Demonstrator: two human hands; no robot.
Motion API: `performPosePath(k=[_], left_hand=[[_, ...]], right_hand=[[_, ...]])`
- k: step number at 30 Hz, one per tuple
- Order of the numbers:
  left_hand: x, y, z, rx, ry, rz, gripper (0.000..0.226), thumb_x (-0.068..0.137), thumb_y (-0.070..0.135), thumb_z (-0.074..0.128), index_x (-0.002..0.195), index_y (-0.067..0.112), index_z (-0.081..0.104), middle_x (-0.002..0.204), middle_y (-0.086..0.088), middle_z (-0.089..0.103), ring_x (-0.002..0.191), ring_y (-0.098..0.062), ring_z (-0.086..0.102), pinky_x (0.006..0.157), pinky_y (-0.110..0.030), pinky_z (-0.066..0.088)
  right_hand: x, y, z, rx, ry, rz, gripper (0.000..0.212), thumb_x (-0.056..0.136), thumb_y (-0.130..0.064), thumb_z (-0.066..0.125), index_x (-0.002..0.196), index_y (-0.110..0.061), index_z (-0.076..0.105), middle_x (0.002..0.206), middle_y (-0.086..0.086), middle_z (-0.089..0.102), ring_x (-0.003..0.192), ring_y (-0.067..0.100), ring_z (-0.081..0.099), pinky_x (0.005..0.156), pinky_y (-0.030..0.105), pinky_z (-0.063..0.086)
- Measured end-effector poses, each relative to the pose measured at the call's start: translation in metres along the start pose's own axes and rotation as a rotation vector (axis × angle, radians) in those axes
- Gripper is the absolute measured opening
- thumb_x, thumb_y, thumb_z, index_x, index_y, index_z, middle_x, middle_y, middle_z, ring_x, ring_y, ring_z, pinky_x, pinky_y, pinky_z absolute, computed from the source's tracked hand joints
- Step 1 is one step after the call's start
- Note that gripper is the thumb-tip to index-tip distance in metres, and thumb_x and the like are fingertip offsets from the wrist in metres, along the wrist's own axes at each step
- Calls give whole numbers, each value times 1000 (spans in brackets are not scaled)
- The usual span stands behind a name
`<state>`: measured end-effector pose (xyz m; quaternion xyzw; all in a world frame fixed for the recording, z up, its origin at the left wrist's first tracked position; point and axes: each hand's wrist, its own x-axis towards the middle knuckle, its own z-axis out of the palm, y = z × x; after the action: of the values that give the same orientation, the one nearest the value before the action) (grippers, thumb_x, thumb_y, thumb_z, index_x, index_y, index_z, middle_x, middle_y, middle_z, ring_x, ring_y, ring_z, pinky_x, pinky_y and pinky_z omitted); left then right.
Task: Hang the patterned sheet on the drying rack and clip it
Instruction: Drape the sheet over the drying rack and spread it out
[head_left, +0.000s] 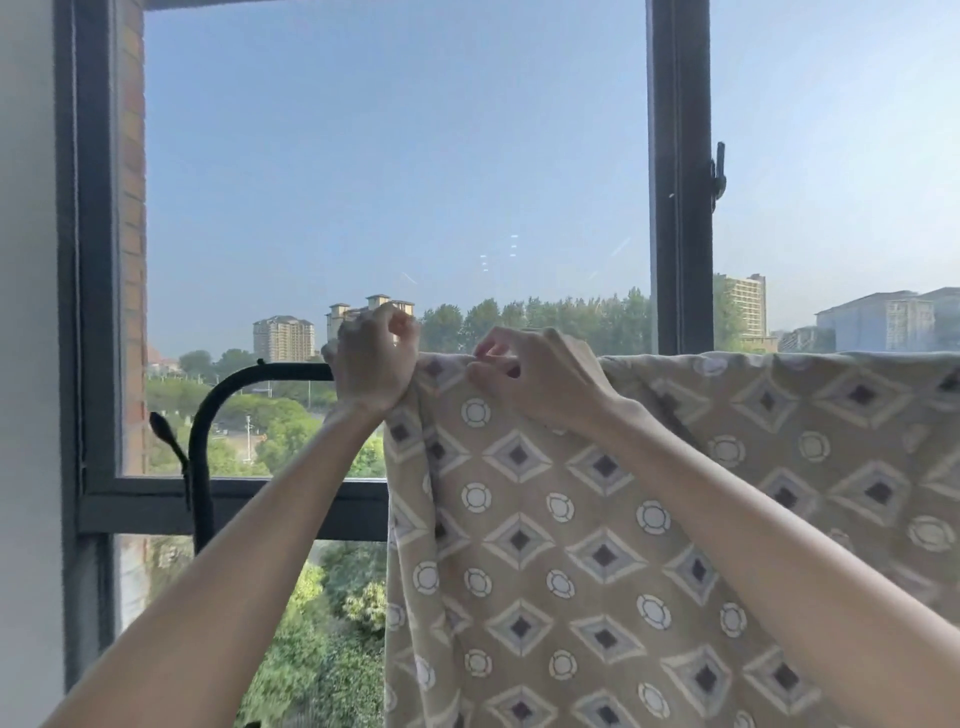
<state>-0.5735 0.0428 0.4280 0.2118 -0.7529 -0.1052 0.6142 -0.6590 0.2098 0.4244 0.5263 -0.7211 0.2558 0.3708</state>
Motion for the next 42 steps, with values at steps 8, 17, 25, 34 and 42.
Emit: performPosePath(k=[8,17,25,34,42], left_hand=[[-92,-17,-12,-254,-70,-176,58,92,43,51,136,13,29,136,-15,29,127,-27,29,102,-48,31],[-164,-28,-14,-302,-414,-427,30,96,36,43,94,10,59,80,-5,61,77,-24,57,68,-34,44],[-155,-17,-41,-317,-205,-330,44,99,32,41,75,-1,57,64,-8,54,59,-24,50,53,-35,39],[-104,8,-72,-390,-147,-253,44,99,33,40,61,11,46,52,-4,41,44,-15,37,32,-13,26],[-19,14,-80,-391,-92,-119,42,98,37,42,63,14,41,57,-1,42,50,-15,39,46,-25,28]], right_hand=[[-23,7,8,-217,5,-122,49,95,-45,47,139,-25,43,133,-5,55,121,17,49,103,35,30],[-75,30,5,-430,245,3,77,91,-59,43,144,-4,32,127,13,56,126,29,46,118,47,12],[-68,42,-30,-426,149,-58,46,79,7,65,124,0,58,114,13,67,108,31,60,95,41,47],[-51,29,-44,-374,222,140,20,93,-12,54,78,-13,68,74,0,53,92,20,46,80,32,33],[32,4,-79,-337,378,344,25,91,-1,40,84,-3,64,76,12,62,78,27,59,64,33,38]])
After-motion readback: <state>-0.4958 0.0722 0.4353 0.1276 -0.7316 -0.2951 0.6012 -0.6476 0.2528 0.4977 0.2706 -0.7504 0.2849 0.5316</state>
